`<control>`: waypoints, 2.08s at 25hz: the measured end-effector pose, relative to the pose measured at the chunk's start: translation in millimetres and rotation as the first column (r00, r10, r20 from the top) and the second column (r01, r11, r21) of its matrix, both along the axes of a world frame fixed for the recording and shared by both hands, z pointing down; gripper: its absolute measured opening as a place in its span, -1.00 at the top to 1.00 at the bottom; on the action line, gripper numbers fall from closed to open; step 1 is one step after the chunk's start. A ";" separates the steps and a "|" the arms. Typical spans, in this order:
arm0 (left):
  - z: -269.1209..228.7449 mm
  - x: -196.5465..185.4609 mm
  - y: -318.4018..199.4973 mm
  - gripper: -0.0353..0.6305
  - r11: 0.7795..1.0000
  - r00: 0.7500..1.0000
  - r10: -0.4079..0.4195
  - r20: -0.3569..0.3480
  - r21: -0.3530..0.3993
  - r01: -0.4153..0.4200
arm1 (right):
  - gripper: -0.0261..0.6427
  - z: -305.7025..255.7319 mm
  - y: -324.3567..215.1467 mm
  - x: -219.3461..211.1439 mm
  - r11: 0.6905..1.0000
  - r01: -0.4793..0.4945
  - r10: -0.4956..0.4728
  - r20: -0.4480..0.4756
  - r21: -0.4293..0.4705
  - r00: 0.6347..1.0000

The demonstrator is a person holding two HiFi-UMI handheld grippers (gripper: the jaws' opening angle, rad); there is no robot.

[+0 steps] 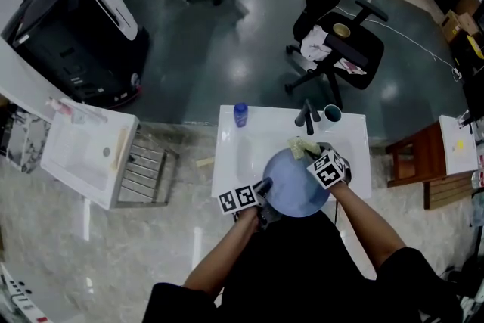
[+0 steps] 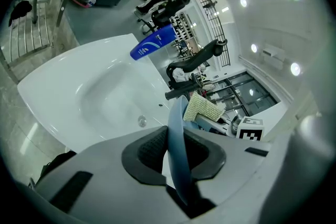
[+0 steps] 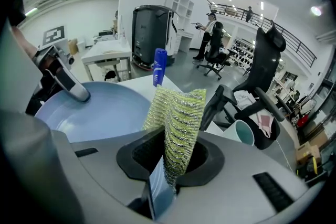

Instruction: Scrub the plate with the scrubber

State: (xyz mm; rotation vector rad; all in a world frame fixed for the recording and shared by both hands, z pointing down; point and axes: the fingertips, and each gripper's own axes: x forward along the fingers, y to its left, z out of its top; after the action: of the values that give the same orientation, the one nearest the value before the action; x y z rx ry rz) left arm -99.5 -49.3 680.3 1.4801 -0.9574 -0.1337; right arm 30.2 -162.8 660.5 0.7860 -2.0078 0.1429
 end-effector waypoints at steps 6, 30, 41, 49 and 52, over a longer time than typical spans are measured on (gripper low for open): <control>1.0 0.6 2.3 0.73 1.000 1.000 0.000 -0.005 -0.002 0.000 | 0.73 2.9 9.3 19.7 0.999 -0.040 0.040 -0.007 -0.033 0.999; 10.0 17.6 9.1 0.71 1.000 0.999 -0.010 0.045 -0.005 0.011 | 0.73 27.2 76.9 106.6 0.979 -0.117 0.116 -0.013 -0.170 0.993; 10.6 62.1 26.5 0.71 0.998 0.996 -0.059 0.065 -0.017 0.060 | 0.74 25.0 133.4 163.2 0.961 -0.085 0.091 0.011 -0.264 0.996; 11.1 91.5 38.9 0.71 0.993 0.991 -0.111 0.077 -0.031 0.113 | 0.74 23.4 160.4 196.4 0.945 -0.078 0.102 0.059 -0.317 0.993; 10.3 100.2 39.8 0.71 0.991 0.988 -0.124 0.089 -0.027 0.127 | 0.74 21.6 172.6 204.7 0.936 -0.074 0.111 0.089 -0.345 0.990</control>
State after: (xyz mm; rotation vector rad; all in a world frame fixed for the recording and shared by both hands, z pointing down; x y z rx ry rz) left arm 0.7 -9.5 690.5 1.4046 -1.1190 -0.1454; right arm 234.9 9.8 682.1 0.6593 -1.9726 0.5837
